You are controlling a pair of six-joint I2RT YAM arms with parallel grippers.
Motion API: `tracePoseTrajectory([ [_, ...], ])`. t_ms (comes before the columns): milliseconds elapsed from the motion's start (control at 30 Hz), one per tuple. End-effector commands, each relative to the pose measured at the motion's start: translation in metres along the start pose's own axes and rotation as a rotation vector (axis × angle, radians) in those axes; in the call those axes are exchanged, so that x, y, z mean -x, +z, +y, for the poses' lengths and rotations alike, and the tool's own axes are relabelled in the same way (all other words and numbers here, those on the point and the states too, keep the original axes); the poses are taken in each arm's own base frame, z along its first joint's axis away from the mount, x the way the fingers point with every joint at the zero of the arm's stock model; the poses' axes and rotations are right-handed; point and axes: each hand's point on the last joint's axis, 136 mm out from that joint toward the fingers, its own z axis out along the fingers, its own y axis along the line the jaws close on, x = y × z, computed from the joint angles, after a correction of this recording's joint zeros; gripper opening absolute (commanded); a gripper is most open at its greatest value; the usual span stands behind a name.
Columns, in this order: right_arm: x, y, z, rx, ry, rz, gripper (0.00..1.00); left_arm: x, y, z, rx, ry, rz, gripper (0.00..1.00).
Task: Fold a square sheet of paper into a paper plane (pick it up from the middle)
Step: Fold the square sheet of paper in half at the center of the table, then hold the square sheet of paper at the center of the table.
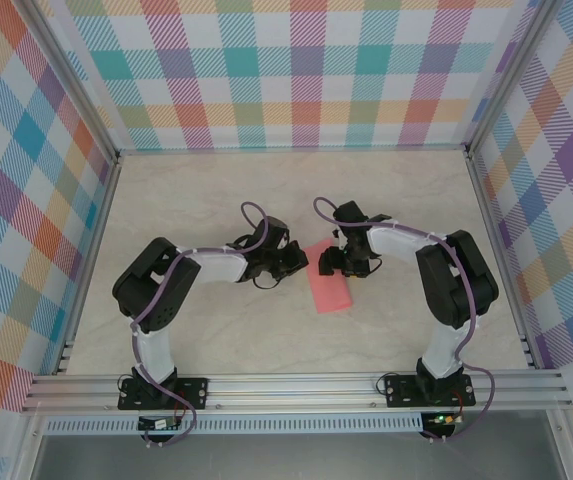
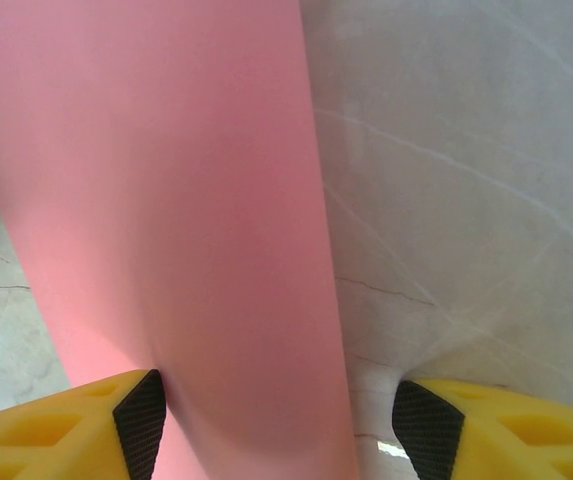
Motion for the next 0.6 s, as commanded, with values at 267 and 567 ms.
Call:
tracePoseTrajectory([
  [267,-0.034,0.063,-0.035,-0.113,0.010,0.116,0.71,-0.003,0.015,-0.011,-0.043,0.019,0.050,0.00],
  [567,-0.034,0.055,-0.021,-0.039,0.005,0.109,0.69,-0.010,0.027,0.009,0.028,0.010,0.093,0.00],
])
